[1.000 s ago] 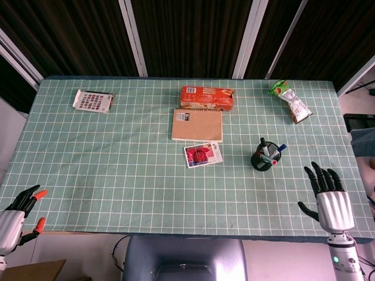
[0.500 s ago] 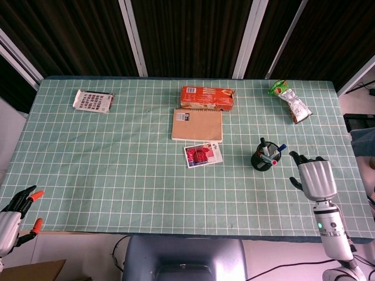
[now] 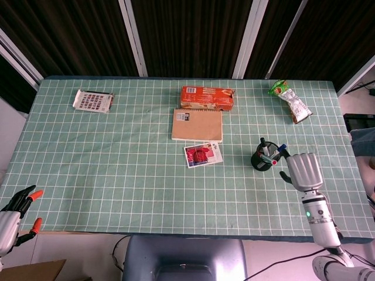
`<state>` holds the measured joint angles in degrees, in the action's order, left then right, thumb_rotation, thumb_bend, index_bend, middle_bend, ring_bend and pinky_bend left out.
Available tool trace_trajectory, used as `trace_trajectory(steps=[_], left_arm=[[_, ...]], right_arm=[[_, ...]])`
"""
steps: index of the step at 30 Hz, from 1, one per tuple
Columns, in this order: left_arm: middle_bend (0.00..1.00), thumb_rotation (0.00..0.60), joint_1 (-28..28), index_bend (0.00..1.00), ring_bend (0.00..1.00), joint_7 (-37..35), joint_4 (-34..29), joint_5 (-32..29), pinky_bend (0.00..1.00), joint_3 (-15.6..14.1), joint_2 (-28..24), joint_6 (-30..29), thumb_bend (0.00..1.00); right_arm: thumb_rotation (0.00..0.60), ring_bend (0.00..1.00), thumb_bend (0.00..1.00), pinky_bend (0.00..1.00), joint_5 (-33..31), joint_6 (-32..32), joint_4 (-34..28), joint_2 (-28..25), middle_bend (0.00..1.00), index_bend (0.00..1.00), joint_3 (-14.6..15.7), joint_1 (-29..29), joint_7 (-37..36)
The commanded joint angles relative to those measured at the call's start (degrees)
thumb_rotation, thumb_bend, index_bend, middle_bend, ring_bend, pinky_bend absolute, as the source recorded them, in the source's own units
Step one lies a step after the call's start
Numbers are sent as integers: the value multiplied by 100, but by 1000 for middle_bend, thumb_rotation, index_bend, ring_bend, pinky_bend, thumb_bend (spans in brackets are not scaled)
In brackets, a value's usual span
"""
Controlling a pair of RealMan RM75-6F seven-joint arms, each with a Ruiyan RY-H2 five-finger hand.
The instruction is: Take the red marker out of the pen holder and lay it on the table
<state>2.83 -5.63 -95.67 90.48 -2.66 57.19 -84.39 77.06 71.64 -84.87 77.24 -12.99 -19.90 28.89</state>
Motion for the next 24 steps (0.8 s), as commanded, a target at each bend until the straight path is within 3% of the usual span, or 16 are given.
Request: trace_trajectory(steps=[1,24], left_arm=[[72,600,-1,190,96,-8,2,0,381,1,-1,-1,441],[71,600,-7,190,96,-58,14,-13,381,12,-6,-3,441]], right_arm=[[600,1000,406,1000,-66,-80,98,68,978,558,11,-88,-46],[600,1000,422,1000,-75,-161,902,602,984,594,143,-436,-535]])
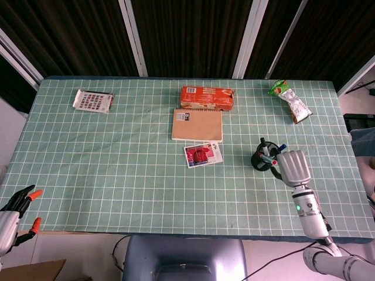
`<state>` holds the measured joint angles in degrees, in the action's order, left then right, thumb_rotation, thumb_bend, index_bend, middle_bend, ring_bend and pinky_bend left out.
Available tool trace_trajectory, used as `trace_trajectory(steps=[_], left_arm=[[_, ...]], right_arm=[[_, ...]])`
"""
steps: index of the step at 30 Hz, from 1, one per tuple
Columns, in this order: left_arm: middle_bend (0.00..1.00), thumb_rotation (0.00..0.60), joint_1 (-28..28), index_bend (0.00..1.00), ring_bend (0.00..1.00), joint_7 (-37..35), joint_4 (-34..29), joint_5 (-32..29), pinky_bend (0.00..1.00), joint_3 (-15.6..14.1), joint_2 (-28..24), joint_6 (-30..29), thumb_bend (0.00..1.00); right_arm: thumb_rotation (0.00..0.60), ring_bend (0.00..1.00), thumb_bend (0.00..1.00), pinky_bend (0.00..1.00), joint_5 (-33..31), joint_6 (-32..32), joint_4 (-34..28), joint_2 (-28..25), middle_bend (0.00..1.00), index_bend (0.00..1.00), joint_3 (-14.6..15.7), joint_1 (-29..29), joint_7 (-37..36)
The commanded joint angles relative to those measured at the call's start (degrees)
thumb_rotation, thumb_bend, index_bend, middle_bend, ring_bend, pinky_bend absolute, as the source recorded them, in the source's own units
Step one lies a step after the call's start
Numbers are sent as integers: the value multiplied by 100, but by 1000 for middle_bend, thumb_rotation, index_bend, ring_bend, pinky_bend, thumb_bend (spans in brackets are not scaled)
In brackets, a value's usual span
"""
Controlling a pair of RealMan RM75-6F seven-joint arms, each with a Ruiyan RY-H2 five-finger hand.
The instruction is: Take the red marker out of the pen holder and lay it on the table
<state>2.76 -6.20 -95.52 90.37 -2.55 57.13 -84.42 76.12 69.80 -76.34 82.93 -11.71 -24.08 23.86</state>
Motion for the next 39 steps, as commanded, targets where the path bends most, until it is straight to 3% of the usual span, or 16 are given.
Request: trace_trajectory(steps=[1,15,32,35,39], left_arm=[[72,600,-1,190,96,0,-1,-5,381,2,0,-1,441],[72,600,-6,190,96,-8,3,0,380,3,-1,-6,442],[71,600,-13,190,96,-9,-1,2,381,3,-4,-10,442],[71,600,-12,190,96,-11,1,-1,381,4,-3,-7,441],[71,600,-11,190,95,-1,0,1,381,2,-3,-3,440]], right_arm=[[600,1000,422,1000,20,29,73,47,985,597,18,-24,-47],[600,1000,436,1000,9,73,357,190,991,609,66,-100,-182],[600,1000,544,1000,-30,110,579,283,998,646,101,-127,-318],[600,1000,587,1000,-14,151,601,294,1000,669,104,-123,-347],[600,1000,730,1000,38,243,610,303,1000,743,103,-114,-396]])
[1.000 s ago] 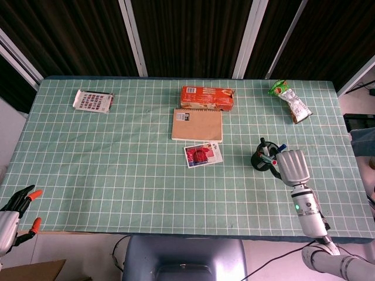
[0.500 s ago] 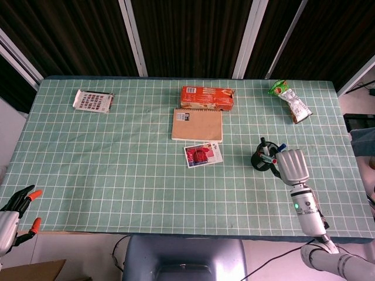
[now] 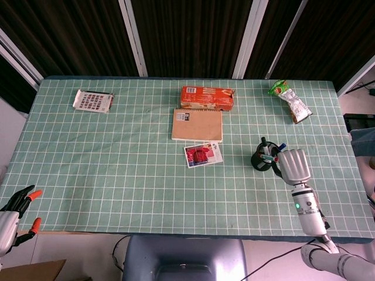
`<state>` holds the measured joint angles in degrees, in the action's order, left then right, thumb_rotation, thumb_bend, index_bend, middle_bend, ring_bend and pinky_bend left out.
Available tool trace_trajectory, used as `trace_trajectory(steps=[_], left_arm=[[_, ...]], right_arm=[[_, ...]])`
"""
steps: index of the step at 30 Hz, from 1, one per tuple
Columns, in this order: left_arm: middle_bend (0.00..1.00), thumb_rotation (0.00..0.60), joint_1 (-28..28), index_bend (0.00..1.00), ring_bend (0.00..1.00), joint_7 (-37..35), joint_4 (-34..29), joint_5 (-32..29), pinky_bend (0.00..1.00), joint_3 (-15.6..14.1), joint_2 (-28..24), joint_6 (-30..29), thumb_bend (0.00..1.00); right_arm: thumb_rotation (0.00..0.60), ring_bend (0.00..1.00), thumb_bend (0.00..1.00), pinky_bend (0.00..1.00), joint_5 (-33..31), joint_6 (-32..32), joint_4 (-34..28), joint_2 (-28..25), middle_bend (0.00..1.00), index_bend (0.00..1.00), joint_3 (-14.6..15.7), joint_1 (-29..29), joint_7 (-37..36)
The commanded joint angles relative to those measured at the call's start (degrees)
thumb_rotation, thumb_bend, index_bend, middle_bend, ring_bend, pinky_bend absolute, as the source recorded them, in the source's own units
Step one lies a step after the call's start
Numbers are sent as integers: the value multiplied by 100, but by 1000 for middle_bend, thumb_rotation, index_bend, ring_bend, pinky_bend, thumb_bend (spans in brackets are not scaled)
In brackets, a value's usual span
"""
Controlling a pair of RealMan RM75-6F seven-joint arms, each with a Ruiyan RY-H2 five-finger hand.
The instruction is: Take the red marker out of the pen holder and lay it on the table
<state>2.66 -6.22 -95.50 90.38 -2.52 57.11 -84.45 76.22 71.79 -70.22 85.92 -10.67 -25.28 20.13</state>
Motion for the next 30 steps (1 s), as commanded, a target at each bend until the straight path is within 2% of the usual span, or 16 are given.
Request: trace_trajectory(steps=[1,6,10,23,27,30], left_arm=[[71,600,-1,190,95,3,-2,0,380,0,-1,-2,440],[71,600,-3,190,96,3,-3,-6,381,3,0,-4,441],[72,600,-6,190,96,4,-4,-4,381,4,2,-10,441],[71,600,-4,190,95,17,-11,-10,380,7,4,-1,441],[71,600,-6,190,95,28,-14,2,381,4,4,-7,442],[71,600,-2,190,96,27,-11,-3,381,9,6,-4,442]], right_arm=[[600,1000,784,1000,46,71,-5,3,1000,764,0,9,-36],[600,1000,944,1000,168,316,-178,-61,1000,817,-7,67,-80],[600,1000,992,1000,272,546,-473,-170,1000,831,-6,141,-18],[600,1000,1000,1000,1055,1258,-2037,-618,1000,841,162,335,494],[600,1000,1000,1000,1205,1145,-2101,-563,1000,841,222,261,369],[600,1000,1000,1000,1270,938,-1926,-412,1000,842,277,149,-73]])
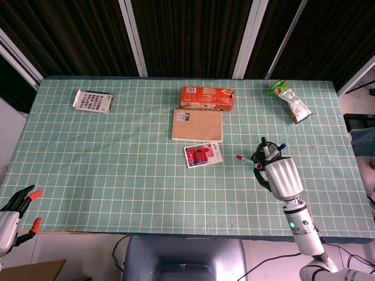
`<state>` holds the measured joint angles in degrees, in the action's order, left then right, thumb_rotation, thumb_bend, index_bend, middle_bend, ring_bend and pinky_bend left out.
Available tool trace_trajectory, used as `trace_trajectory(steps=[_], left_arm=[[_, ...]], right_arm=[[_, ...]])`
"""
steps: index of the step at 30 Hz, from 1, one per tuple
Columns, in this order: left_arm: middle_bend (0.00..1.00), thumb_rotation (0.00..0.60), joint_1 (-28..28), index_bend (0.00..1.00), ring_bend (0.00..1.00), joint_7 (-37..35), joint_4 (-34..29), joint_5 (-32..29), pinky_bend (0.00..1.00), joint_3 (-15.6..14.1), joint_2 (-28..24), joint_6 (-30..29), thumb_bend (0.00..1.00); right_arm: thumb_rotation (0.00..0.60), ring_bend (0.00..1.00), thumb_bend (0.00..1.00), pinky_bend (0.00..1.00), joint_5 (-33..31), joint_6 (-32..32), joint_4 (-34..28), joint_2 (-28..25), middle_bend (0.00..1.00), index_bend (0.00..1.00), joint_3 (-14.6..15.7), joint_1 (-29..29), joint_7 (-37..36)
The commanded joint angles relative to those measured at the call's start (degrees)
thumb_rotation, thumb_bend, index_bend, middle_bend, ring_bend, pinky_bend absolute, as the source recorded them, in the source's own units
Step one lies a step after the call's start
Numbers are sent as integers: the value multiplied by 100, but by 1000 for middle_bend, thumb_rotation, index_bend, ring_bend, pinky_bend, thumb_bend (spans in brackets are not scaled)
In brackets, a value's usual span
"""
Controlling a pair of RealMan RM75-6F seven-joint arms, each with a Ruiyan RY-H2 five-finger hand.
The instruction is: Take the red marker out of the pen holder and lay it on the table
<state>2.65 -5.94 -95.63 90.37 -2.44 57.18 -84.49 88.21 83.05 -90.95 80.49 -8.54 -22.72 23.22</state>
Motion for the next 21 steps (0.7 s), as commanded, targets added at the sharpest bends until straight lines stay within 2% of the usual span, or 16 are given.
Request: trace_trajectory(steps=[1,5,10,14,18,21], left_arm=[[71,600,-3,190,96,-5,2,-4,381,0,-1,-2,442],[71,600,-12,190,96,-25,11,-3,381,5,0,-25,441],[71,600,-7,190,95,9,12,4,381,0,8,-12,441],[71,600,-17,190,95,14,7,14,380,-4,8,-30,441],[72,600,-29,190,96,-9,9,9,381,-3,5,-49,442],[72,600,-26,190,96,-20,14,19,380,-5,3,-47,441]], right_arm=[[600,1000,1000,1000,79,-249,227,186,1000,842,79,-137,-562],[600,1000,1000,1000,100,-511,729,458,1000,842,130,-280,-1551],[600,1000,1000,1000,187,-709,1436,819,1000,842,202,-431,-3131],[600,1000,1000,1000,249,-762,1915,1002,1000,842,293,-467,-3972],[600,1000,1000,1000,101,-1013,2074,952,1000,827,388,-439,-4199],[600,1000,1000,1000,-48,-1222,2026,809,1000,779,431,-414,-3988]])
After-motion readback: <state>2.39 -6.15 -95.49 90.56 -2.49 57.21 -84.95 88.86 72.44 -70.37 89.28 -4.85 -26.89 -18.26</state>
